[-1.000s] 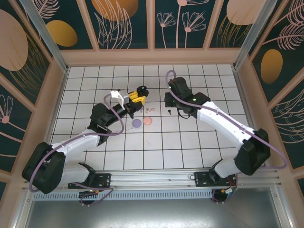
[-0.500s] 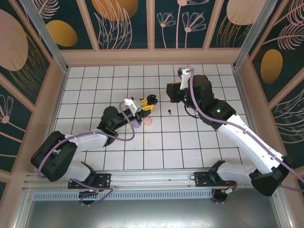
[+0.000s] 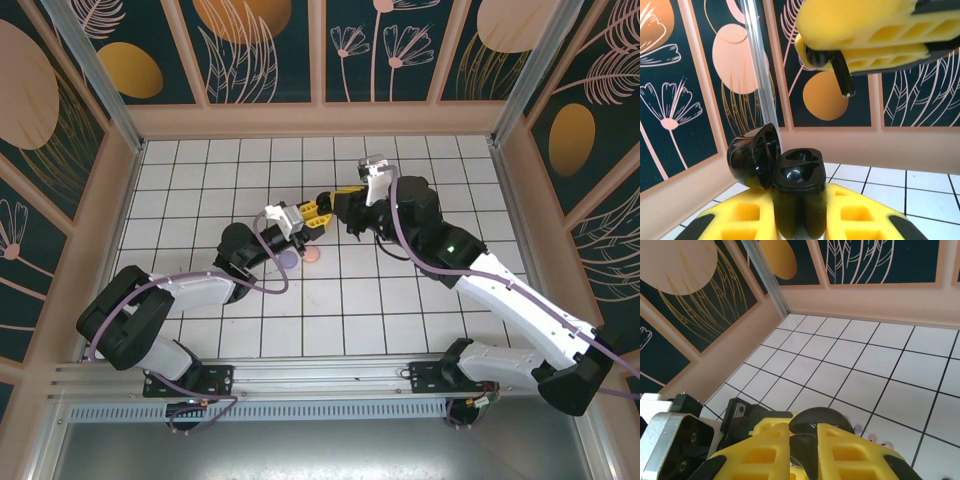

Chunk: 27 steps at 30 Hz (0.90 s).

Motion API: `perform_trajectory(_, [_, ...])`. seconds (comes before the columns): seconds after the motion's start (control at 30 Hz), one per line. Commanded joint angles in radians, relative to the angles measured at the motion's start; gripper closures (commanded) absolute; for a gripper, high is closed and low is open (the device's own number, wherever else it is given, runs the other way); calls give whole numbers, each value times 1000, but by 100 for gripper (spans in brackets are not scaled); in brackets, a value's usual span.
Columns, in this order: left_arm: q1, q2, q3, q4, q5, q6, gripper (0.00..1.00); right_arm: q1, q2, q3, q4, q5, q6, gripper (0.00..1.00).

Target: Insert wireless bluetooth earbuds into charging case

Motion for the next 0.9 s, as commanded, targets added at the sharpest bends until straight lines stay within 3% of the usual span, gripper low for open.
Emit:
perform_trajectory(0.0, [-9, 4, 28, 68, 20, -21, 100, 11, -16, -20, 85, -23, 13, 84])
perform_trajectory(0.87, [-10, -18, 46, 31, 38, -42, 100, 22, 51, -30, 120, -26, 27, 84])
